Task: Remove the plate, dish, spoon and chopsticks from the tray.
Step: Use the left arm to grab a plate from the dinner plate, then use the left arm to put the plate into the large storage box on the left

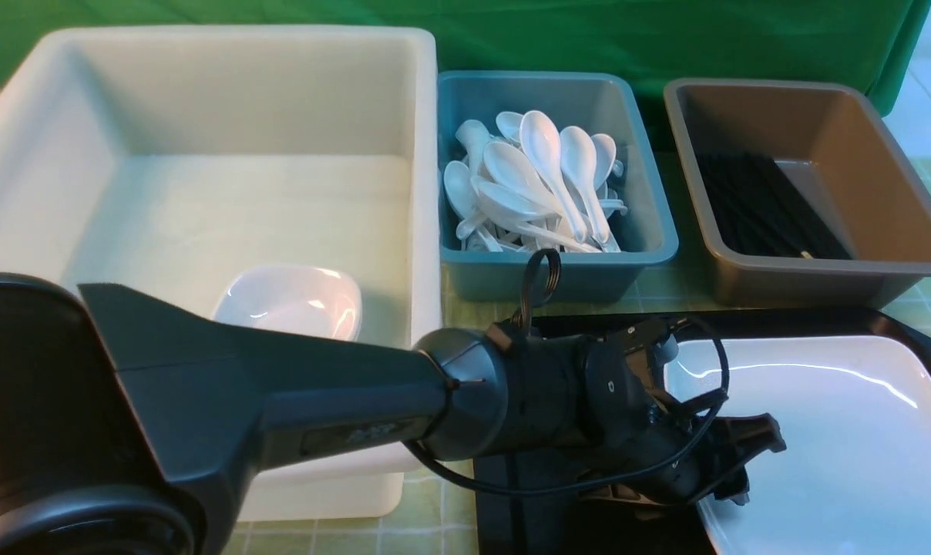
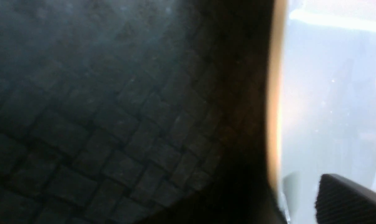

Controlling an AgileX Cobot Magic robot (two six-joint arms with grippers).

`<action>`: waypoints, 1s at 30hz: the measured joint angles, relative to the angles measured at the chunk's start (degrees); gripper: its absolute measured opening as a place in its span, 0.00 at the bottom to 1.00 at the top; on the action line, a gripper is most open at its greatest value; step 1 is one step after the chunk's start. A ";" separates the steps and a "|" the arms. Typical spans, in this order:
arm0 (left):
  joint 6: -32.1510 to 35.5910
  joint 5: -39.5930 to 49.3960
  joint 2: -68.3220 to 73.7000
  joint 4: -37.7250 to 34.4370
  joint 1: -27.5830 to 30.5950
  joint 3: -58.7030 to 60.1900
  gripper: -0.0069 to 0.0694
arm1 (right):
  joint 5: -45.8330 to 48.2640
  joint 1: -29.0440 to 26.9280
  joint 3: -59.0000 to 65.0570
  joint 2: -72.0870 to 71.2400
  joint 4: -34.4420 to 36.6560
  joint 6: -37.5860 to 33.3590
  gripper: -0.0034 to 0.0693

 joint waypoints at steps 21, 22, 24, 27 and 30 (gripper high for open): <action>4.14 4.60 -22.10 10.04 1.50 0.22 0.11 | -0.20 0.00 0.00 0.04 0.06 0.00 0.10; 4.27 4.35 -24.29 10.70 1.94 0.22 0.11 | -0.20 0.00 0.00 0.04 0.06 0.00 0.10; 4.52 4.31 -27.74 11.45 2.94 0.22 0.11 | -0.20 0.00 0.00 0.04 0.06 0.00 0.10; 4.57 6.34 -34.83 14.02 8.42 0.22 0.11 | -0.20 0.00 0.00 0.04 0.06 0.00 0.10; 4.78 9.41 -40.76 16.34 16.93 0.22 0.10 | -0.20 0.00 0.00 0.04 0.06 0.00 0.11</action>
